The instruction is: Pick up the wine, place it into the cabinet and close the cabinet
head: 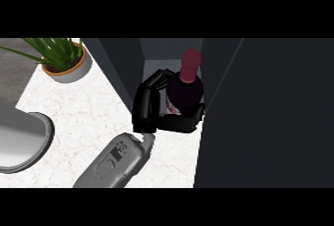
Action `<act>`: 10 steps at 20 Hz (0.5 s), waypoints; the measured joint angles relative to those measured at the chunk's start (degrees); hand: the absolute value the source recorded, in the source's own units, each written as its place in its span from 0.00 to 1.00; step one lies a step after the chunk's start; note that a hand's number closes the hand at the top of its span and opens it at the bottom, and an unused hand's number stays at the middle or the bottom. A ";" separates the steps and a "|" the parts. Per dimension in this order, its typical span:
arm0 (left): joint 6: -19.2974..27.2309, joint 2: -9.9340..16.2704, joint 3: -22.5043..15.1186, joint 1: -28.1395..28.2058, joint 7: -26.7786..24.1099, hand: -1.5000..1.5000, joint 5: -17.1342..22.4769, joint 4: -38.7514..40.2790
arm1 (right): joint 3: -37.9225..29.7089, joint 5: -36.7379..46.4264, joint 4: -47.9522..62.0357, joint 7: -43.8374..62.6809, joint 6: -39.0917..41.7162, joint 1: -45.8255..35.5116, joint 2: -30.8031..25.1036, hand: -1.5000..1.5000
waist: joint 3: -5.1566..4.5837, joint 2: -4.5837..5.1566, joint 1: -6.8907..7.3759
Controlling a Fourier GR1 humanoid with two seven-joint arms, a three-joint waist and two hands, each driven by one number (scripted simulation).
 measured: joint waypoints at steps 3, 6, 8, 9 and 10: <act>0.23 -0.01 0.26 -1.24 -1.71 1.00 -0.48 3.57 | 0.18 -0.01 0.11 0.35 -0.17 -0.71 0.15 0.00 | -0.01 0.02 -0.05; -0.25 0.12 0.19 -0.66 -4.48 1.00 -0.59 5.68 | 1.62 0.38 0.29 0.39 -0.73 -0.92 0.77 0.00 | -0.02 0.02 0.04; 0.09 0.06 0.40 -0.70 -6.23 1.00 -0.58 7.30 | 1.19 0.30 0.22 0.70 -0.47 -1.27 0.36 0.00 | -0.01 0.02 0.00; 0.14 0.04 0.54 -0.43 -6.43 1.00 -0.94 7.14 | 1.02 0.30 0.18 2.05 -0.93 -2.59 0.08 0.00 | -0.01 0.01 0.08; -0.14 0.03 1.20 -0.32 -7.06 1.00 -0.97 7.66 | 1.04 0.33 0.21 1.93 -0.85 -2.34 0.09 0.00 | -0.02 0.00 0.11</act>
